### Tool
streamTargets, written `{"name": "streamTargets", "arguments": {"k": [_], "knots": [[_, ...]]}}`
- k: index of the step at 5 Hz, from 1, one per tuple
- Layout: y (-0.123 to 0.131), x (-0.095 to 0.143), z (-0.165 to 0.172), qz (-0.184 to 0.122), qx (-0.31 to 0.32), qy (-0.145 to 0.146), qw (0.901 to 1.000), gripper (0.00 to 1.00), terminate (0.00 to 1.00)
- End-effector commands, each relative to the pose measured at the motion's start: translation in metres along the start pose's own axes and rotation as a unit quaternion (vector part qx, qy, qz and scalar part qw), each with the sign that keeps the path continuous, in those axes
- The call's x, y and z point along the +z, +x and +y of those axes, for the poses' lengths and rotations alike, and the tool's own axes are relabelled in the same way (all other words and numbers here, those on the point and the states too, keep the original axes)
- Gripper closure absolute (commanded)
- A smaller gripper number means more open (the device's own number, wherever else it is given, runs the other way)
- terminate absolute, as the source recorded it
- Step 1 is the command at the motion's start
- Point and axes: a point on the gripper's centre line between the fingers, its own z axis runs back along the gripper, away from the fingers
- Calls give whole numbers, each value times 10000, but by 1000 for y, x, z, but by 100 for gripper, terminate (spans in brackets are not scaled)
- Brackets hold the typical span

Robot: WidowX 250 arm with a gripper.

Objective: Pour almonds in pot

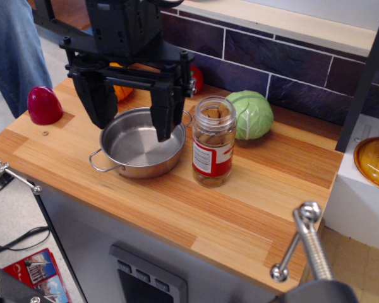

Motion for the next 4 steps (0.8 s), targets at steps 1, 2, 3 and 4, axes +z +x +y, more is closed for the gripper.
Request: {"name": "streamTargets", "arguments": {"k": [1, 2, 3, 4], "knots": [[0, 0, 0, 0, 0, 0, 10000, 0, 0], [21, 12, -18, 83, -784, 160, 9968, 0, 0], [35, 6, -42, 719, -1980, 812, 9742, 0, 0], [50, 5, -60, 1068, -2911, 1339, 9412, 0, 0]]}}
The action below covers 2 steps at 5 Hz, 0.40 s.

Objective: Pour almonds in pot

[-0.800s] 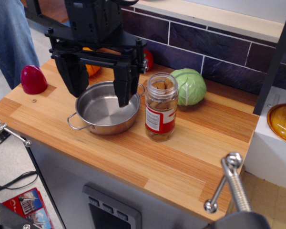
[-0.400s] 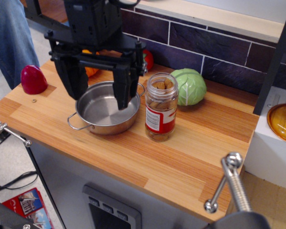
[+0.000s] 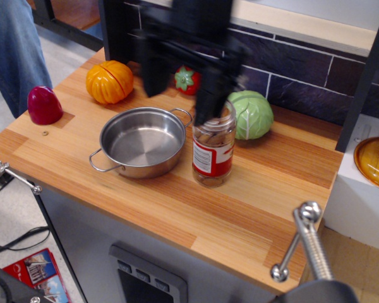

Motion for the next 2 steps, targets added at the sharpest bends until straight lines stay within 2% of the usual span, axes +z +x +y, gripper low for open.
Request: {"name": "streamTargets", "arguments": {"k": [1, 2], "knots": [[36, 15, -21, 855, -1698, 1184, 9746, 0, 0], [50, 9, -28, 1365, -2401, 1752, 9450, 0, 0]]}}
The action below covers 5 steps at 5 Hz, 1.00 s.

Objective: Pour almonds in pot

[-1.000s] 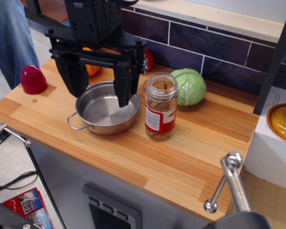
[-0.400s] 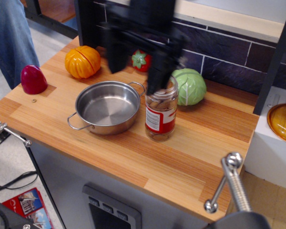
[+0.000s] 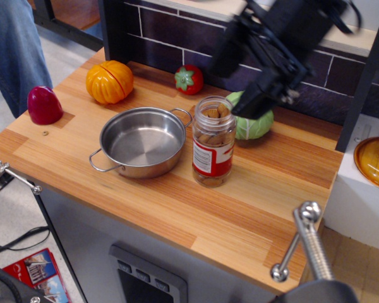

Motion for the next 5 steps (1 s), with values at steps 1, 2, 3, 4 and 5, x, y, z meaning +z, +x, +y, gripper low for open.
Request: {"name": "streamTargets", "arguments": {"k": [1, 2, 3, 4, 5], "knots": [[24, 2, -4, 876, -1276, 1159, 9811, 0, 0], [30, -10, -7, 1139, -1631, 1424, 9696, 0, 0], [39, -24, -3, 1320, -1658, 1517, 9654, 0, 0], [42, -43, 2, 1643, -1762, 1400, 9604, 0, 0], [43, -61, 8, 1910, -1871, 1465, 9524, 0, 0]]}}
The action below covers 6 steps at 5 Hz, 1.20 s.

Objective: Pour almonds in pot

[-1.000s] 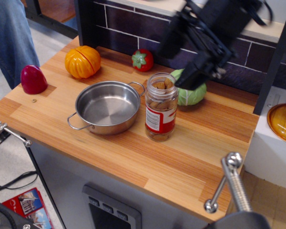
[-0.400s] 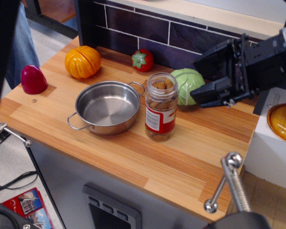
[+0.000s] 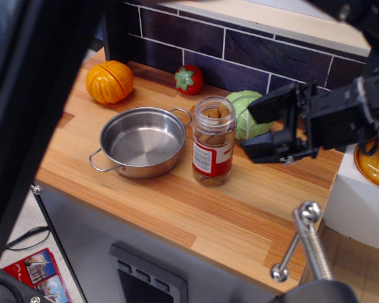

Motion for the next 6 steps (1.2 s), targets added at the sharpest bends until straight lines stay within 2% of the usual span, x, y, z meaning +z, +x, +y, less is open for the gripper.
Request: {"name": "streamTargets", "arguments": {"k": [1, 2, 3, 6], "knots": [[-5, -22, -4, 316, 37, 98, 9994, 0, 0], [-8, -35, -5, 757, -127, -92, 9970, 0, 0], [-12, -45, -4, 970, -141, -66, 9952, 0, 0], [-17, -73, 5, 1017, 104, 281, 9944, 0, 0]]}}
